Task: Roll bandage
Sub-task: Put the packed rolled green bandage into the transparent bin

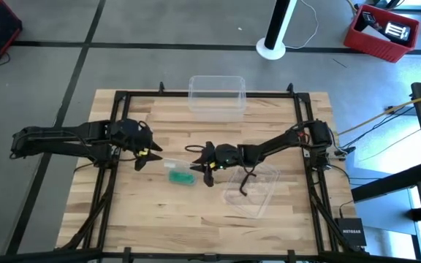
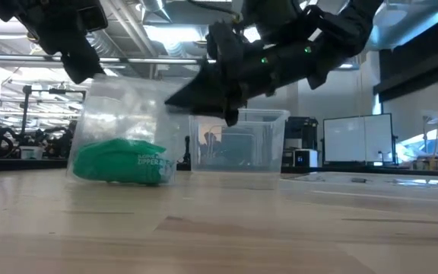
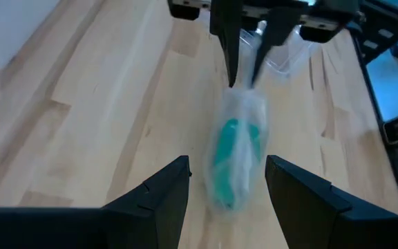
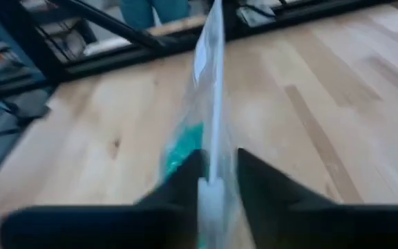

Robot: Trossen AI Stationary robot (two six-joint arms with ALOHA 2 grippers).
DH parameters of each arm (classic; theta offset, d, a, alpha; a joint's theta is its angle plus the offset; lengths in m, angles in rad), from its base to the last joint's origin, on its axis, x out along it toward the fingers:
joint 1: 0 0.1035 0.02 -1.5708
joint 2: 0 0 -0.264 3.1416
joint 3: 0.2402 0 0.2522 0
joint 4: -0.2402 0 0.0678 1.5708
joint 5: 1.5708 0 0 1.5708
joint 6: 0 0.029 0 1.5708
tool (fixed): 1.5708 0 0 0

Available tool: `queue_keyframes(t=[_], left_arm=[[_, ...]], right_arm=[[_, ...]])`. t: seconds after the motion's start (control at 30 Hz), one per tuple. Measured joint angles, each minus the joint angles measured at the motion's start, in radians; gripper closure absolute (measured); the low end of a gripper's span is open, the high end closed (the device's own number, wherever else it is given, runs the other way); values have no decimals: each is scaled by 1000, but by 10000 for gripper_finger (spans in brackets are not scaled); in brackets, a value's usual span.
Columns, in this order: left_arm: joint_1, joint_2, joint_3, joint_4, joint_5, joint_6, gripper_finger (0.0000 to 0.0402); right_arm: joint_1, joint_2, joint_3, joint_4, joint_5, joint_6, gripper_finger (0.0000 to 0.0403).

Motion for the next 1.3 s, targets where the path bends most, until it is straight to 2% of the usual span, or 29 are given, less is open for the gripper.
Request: queue_keyframes(t=[0.07,0.1,0.2,0.33,0.47,0.57,0.7,0.77,0.83,1.0,1.13,1.3], left_arm=[[0,0,0,0,0,23,219],[0,-1,0,0,0,37,219],[0,-4,0,24,-28,89,219],[0,-28,1,60,-57,144,219],[0,-67,19,47,-131,160,219],[0,-106,31,47,-229,160,219],[0,-150,50,57,-456,118,219],[1,-168,51,66,-541,111,219],[0,-178,51,81,-570,113,219],[0,-180,51,81,-571,113,219],[0,-180,51,79,-571,112,219],[0,-180,51,77,-572,110,219]], right_arm=[[9,1,6,-26,28,-6,376],[18,1,15,-25,46,-23,388],[45,-38,49,-92,132,-38,384],[74,-142,116,-304,247,-79,396],[80,-256,184,-523,423,-81,392],[69,-344,208,-656,571,-80,397],[28,-444,214,-745,777,-80,393],[-6,-484,215,-760,843,-81,396],[-49,-511,215,-768,866,-81,398],[-179,-518,211,-771,897,-75,394],[-270,-490,172,-730,865,-10,398],[-312,-477,101,-714,878,119,395]])
